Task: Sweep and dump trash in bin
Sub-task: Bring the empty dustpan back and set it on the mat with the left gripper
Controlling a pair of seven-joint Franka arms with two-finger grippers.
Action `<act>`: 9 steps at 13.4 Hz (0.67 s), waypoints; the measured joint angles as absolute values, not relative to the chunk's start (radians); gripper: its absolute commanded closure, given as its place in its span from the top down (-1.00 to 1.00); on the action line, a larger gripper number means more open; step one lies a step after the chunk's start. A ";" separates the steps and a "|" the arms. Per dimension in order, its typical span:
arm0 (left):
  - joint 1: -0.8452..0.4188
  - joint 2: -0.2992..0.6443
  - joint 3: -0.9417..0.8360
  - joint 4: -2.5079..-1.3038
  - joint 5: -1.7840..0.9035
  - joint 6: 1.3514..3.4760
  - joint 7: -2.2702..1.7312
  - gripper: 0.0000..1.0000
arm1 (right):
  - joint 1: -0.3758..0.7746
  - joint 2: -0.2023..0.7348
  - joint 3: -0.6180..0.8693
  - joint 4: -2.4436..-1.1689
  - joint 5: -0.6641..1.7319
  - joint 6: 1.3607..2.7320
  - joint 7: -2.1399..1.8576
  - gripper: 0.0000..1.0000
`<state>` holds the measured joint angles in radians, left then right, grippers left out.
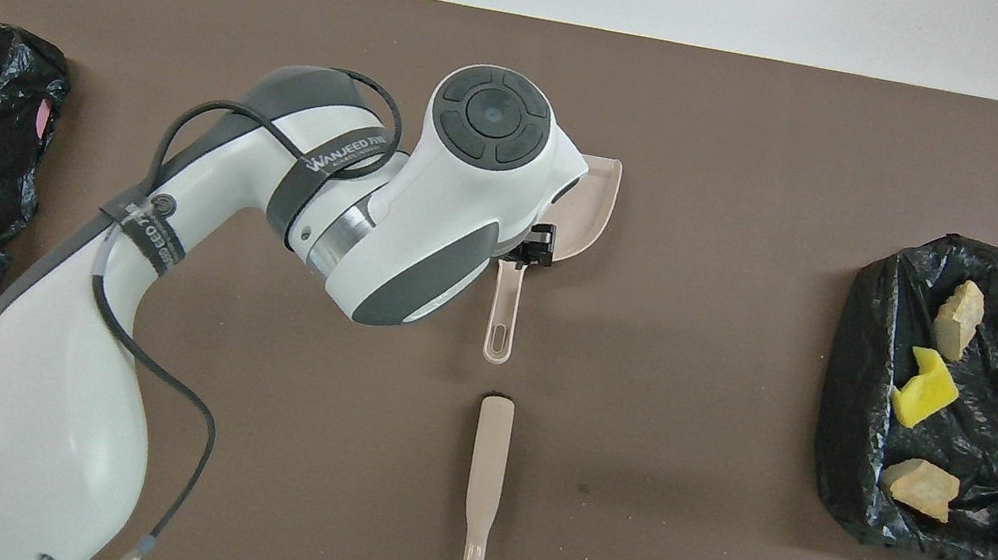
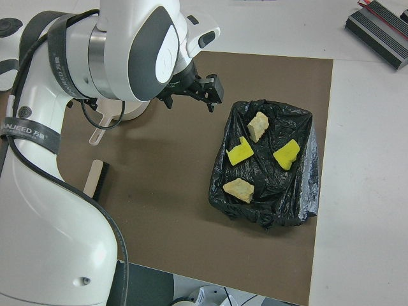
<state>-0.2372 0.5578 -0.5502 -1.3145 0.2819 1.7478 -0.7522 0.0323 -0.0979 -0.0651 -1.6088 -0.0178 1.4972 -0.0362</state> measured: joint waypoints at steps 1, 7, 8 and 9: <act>-0.232 0.527 -0.526 -1.330 0.282 1.725 -0.747 1.00 | 0.032 -0.098 -0.065 -1.609 -0.018 1.497 -0.036 1.00; -0.194 0.297 -0.357 -1.489 0.169 1.710 -0.485 1.00 | 0.032 -0.098 -0.065 -1.609 -0.018 1.497 -0.036 1.00; -0.189 0.248 -0.318 -1.515 0.145 1.706 -0.425 1.00 | 0.032 -0.098 -0.065 -1.609 -0.018 1.497 -0.036 1.00; -0.188 0.192 -0.279 -1.549 0.132 1.702 -0.367 1.00 | 0.032 -0.098 -0.065 -1.609 -0.018 1.497 -0.036 1.00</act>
<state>-0.1876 0.1916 -0.2788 -1.5493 0.1325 1.7016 -0.3667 0.0324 -0.0979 -0.0651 -1.6088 -0.0177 1.4972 -0.0362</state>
